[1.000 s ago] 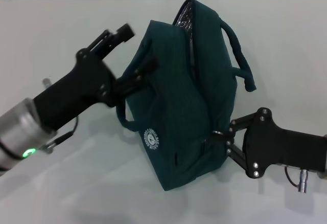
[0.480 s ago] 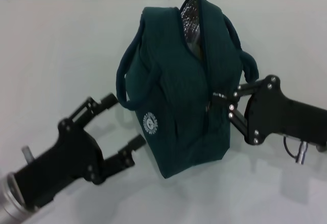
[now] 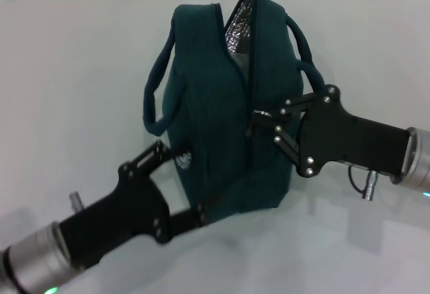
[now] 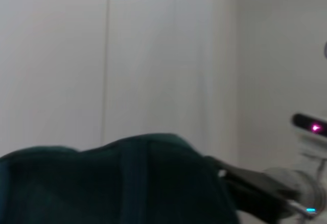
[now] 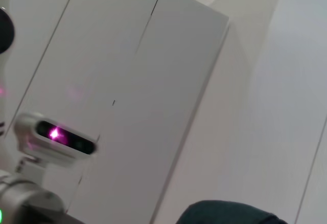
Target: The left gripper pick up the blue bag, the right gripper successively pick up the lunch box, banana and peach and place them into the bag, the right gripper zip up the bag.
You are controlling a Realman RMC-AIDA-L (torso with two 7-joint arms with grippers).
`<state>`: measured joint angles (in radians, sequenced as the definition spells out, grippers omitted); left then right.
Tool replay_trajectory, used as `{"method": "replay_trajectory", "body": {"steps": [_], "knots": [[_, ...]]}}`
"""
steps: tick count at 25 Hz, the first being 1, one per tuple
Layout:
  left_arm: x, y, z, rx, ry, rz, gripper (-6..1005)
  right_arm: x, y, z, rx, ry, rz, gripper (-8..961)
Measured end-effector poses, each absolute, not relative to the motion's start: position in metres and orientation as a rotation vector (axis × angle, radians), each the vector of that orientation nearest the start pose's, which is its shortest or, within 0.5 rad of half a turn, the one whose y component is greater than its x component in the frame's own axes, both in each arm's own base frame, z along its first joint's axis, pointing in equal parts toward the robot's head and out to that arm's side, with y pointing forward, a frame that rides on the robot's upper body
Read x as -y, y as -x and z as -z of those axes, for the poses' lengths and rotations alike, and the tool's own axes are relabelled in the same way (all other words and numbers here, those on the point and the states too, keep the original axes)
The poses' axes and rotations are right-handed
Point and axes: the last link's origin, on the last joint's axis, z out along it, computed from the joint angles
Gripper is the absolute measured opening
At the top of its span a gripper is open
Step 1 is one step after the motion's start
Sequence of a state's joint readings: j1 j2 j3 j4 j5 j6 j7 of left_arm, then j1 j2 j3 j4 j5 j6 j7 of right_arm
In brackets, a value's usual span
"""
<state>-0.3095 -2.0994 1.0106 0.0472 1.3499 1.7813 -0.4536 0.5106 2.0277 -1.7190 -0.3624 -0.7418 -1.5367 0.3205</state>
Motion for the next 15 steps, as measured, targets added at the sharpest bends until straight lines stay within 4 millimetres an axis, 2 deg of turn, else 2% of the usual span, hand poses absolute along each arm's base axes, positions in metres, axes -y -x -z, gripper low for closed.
{"method": "replay_trajectory", "body": {"steps": [6, 15], "knots": [[-0.223, 0.272, 0.06, 0.365, 2.364, 1.259, 878, -0.296, -0.197, 0.057, 0.429, 2.427, -1.134, 15], [-0.229, 0.276, 0.061, 0.334, 2.36, 1.196, 876, -0.294, -0.195, 0.06, 0.414, 2.427, -1.145, 15]]}}
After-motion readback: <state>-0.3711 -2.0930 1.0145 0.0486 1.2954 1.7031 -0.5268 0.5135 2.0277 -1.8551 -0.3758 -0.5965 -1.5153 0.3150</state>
